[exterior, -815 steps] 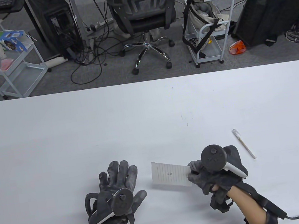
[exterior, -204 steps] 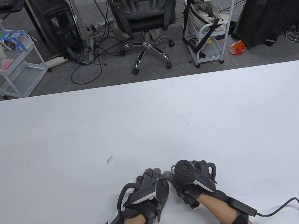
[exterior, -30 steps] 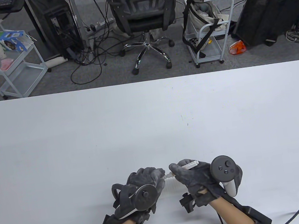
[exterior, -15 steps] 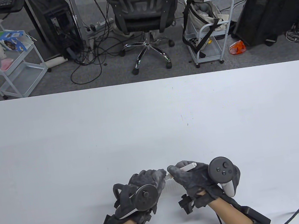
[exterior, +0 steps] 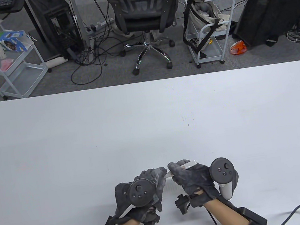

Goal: Squeeze and apply correction pen on text

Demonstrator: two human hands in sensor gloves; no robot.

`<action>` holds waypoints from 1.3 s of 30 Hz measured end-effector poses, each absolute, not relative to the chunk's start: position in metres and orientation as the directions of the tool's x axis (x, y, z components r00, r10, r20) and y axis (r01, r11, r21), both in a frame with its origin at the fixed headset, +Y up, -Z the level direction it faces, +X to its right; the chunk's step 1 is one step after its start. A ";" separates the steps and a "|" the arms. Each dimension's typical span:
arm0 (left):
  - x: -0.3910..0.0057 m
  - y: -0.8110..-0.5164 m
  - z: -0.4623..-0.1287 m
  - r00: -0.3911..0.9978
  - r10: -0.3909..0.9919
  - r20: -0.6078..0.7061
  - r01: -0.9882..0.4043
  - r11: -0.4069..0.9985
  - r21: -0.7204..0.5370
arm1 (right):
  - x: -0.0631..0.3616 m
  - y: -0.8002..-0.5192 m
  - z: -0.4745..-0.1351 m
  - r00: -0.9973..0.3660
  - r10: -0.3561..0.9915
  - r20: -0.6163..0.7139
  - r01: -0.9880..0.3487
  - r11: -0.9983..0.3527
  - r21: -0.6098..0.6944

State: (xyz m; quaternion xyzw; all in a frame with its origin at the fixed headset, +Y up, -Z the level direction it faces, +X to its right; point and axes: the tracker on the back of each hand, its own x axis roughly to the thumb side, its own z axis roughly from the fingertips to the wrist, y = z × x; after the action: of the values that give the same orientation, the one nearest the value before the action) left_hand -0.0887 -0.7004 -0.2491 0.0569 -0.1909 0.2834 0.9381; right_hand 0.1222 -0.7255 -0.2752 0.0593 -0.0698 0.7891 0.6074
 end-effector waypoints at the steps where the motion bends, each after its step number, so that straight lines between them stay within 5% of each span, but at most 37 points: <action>1: -0.090 -0.700 -0.250 0.766 0.509 0.393 -0.553 0.833 -0.003 | 0.121 -0.725 -0.275 -0.261 0.948 0.182 -0.965 -0.258 -0.041; 13: -0.089 -0.706 -0.249 0.839 0.330 0.433 -0.400 0.913 0.080 | 0.125 -0.733 -0.278 -0.332 0.931 0.154 -0.942 -0.337 0.005; 22: -0.100 -0.715 -0.269 0.899 0.258 0.352 -0.295 0.954 0.054 | 0.154 -0.708 -0.281 -0.551 0.810 0.202 -0.835 -0.540 -0.110; 27: -0.100 -0.716 -0.286 0.945 0.114 0.307 -0.142 0.987 0.071 | 0.176 -0.694 -0.283 -0.799 0.575 0.175 -0.600 -0.775 -0.196; 33: -0.090 -0.702 -0.315 0.967 -0.073 0.245 0.042 0.991 0.129 | 0.192 -0.694 -0.289 -0.997 0.076 0.035 -0.082 -0.965 -0.251; 39: -0.075 -0.689 -0.346 0.968 -0.188 0.166 0.168 0.978 0.124 | 0.208 -0.703 -0.297 -0.993 0.109 -0.045 -0.100 -0.980 -0.170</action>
State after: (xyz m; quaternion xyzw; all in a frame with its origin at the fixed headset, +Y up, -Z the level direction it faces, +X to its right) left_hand -0.0753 -0.6886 -0.3458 0.0547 -0.0887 -0.0898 0.9905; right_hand 0.2082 -0.7029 -0.2966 -0.0270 -0.0839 0.9947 0.0525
